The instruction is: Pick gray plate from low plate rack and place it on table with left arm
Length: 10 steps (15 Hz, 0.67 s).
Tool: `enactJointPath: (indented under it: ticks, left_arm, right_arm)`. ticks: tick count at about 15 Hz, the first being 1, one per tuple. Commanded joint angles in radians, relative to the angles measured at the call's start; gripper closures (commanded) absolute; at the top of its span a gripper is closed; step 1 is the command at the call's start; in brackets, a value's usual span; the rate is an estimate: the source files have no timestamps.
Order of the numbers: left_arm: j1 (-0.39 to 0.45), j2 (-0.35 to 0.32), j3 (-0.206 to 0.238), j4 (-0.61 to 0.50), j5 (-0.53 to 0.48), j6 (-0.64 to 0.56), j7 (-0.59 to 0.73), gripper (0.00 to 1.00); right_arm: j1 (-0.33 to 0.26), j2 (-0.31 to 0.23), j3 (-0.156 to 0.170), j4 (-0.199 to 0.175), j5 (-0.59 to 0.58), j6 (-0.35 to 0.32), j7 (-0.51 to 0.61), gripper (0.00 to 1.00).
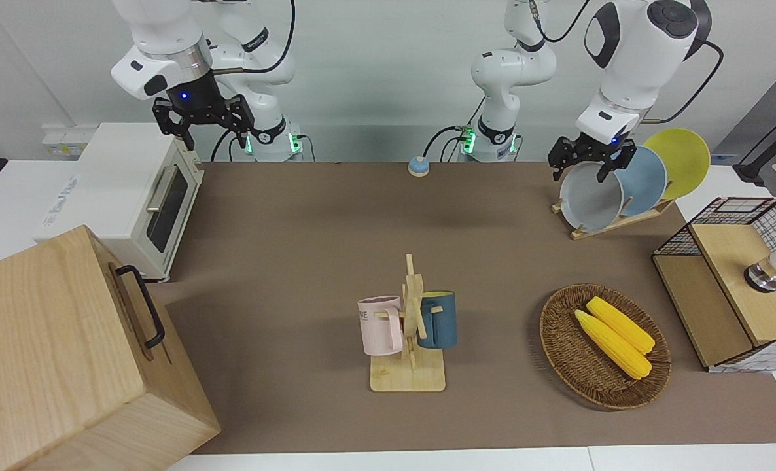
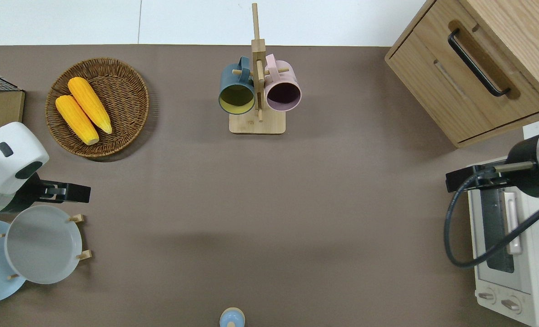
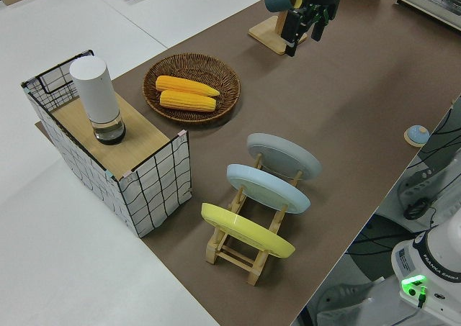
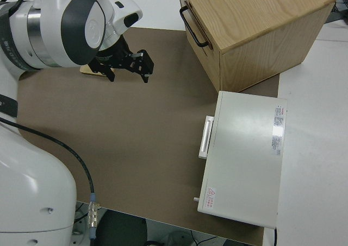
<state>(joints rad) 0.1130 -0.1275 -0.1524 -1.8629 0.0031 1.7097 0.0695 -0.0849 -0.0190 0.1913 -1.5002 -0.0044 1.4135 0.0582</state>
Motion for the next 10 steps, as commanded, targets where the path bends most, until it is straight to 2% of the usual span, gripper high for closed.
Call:
enactJointPath:
  ticks: [1,10]
  left_arm:
    - [0.002,0.009,0.002,0.024,0.008,-0.034,-0.002,0.01]
    - [-0.006,0.002,0.001,0.022,0.006,-0.065,-0.007,0.01]
  right_arm:
    - [-0.007,-0.002,0.005,0.006,0.007,-0.013,0.0,0.011]
    - [-0.007,-0.002,0.007,0.006,0.007,-0.013,0.0,0.013]
